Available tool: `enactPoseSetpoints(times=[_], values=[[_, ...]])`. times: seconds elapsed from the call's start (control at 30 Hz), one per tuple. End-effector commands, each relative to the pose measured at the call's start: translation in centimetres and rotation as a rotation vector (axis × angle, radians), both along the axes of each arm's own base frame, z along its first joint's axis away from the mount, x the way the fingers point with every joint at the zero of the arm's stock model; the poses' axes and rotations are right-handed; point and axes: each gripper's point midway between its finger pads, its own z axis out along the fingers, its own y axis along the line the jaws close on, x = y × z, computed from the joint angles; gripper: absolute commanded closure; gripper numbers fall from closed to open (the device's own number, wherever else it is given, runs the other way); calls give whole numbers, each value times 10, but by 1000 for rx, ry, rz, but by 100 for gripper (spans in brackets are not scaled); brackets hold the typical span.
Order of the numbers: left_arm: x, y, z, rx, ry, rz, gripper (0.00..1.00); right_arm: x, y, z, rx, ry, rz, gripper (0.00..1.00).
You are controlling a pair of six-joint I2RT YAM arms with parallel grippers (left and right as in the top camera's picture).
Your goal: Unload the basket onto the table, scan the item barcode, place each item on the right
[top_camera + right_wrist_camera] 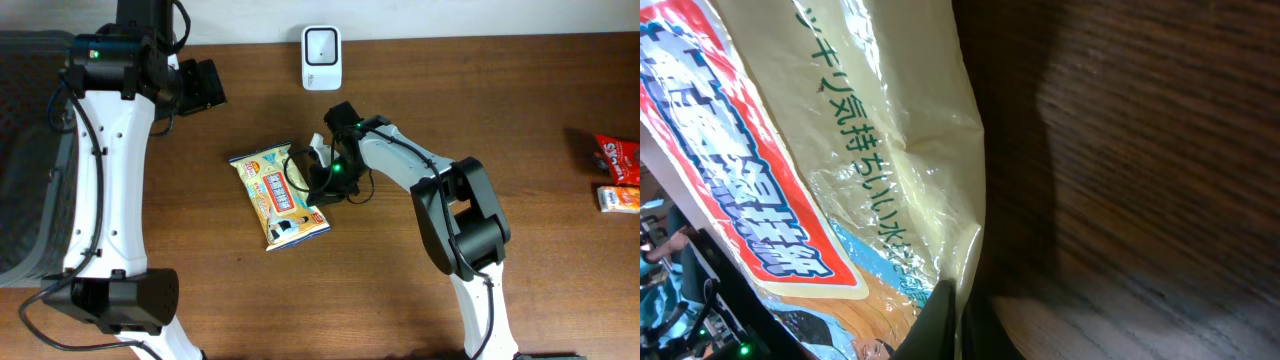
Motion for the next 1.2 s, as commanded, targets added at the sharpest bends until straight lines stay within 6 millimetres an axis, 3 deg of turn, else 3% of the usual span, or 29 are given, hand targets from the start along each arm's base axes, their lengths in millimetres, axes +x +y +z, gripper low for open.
enactPoseSetpoints(times=[0.0, 0.1, 0.2, 0.27, 0.4, 0.5, 0.6, 0.73, 0.77, 0.8, 1.0, 1.1, 1.17], values=[[0, 2, -1, 6, 0, 13, 1, 1, -7, -9, -61, -17, -2, 96], [0, 2, -1, 6, 0, 14, 1, 31, -37, 22, -187, -145, -69, 96], [1, 2, -1, 6, 1, 14, 1, 57, -80, 81, -378, -373, -148, 96], [0, 2, -1, 6, 0, 13, 1, 61, -111, 124, -503, -501, -201, 96], [0, 2, -1, 6, 0, 14, 1, 54, -153, 164, -677, -601, -254, 96], [0, 2, -1, 6, 0, 14, 1, 48, -159, 156, -720, -576, -239, 96], [0, 2, -1, 6, 0, 14, 1, 44, -148, 123, -687, -517, -202, 95], [0, 2, -1, 6, 0, 14, 1, 34, -122, 75, -604, -450, -65, 27], [0, 2, -1, 6, 0, 14, 1, 30, -124, 60, -665, -447, -32, 13], [0, 2, -1, 6, 0, 13, 1, 27, -126, 50, -737, -455, 0, 8], [0, 3, -1, 6, 0, 15, 1, 32, -123, 18, -1055, -601, 86, 6], [0, 3, -1, 6, 0, 16, 1, 40, -136, 3, -1087, -582, 69, 14], [0, 3, -1, 6, 0, 16, 1, 44, -144, -2, -1081, -562, 45, 25]])
